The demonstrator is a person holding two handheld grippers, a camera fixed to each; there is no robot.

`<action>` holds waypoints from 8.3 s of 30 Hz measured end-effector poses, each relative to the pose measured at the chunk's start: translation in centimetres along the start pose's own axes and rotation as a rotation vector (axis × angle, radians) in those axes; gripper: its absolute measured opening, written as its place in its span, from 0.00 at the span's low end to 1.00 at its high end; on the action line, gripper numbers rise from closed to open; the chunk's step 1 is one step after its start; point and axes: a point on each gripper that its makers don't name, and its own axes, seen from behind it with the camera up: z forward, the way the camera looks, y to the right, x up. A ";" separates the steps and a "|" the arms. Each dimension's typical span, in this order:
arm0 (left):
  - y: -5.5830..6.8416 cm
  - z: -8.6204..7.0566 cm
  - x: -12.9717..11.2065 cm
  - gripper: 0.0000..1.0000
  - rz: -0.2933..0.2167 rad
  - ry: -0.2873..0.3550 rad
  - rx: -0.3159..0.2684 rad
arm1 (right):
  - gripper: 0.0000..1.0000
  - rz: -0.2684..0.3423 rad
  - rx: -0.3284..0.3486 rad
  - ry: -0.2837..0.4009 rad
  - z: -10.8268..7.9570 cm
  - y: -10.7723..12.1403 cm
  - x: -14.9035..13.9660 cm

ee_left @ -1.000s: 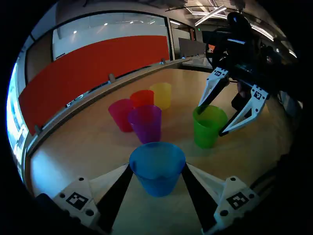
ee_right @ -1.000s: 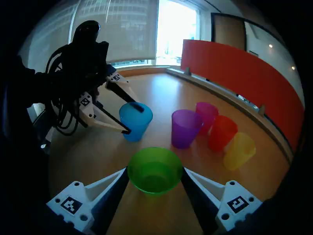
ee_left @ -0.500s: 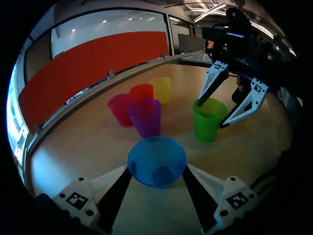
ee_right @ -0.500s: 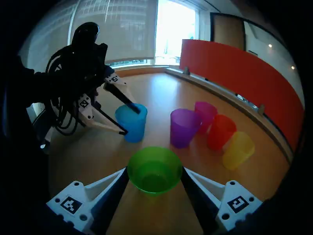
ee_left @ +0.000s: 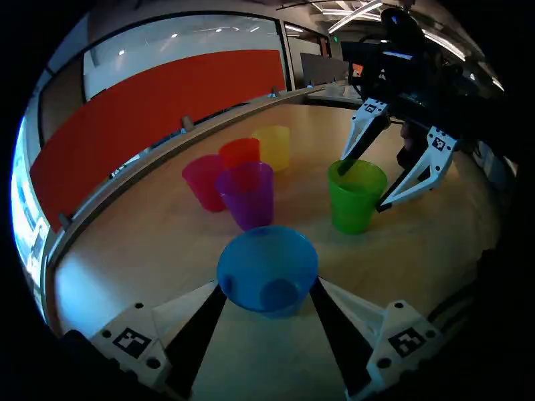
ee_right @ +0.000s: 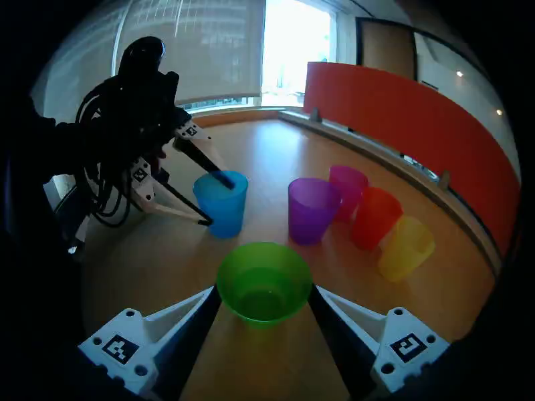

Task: Pour water

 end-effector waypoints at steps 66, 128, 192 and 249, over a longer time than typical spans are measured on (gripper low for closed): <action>-10.3 -12.5 -3.2 0.87 -0.344 0.221 0.521 | 0.98 0.248 -0.613 0.280 -13.2 9.3 -2.7; -14.9 -15.4 -0.6 0.87 -0.446 0.531 0.843 | 0.98 0.392 -0.967 0.548 -18.8 14.7 2.7; -15.8 -13.6 -2.1 0.90 -0.445 0.521 0.849 | 0.98 0.286 -0.974 0.626 -21.3 14.4 4.6; -15.7 -13.6 -2.1 0.90 -0.445 0.522 0.849 | 0.99 0.368 -0.962 0.602 -15.0 18.1 -1.1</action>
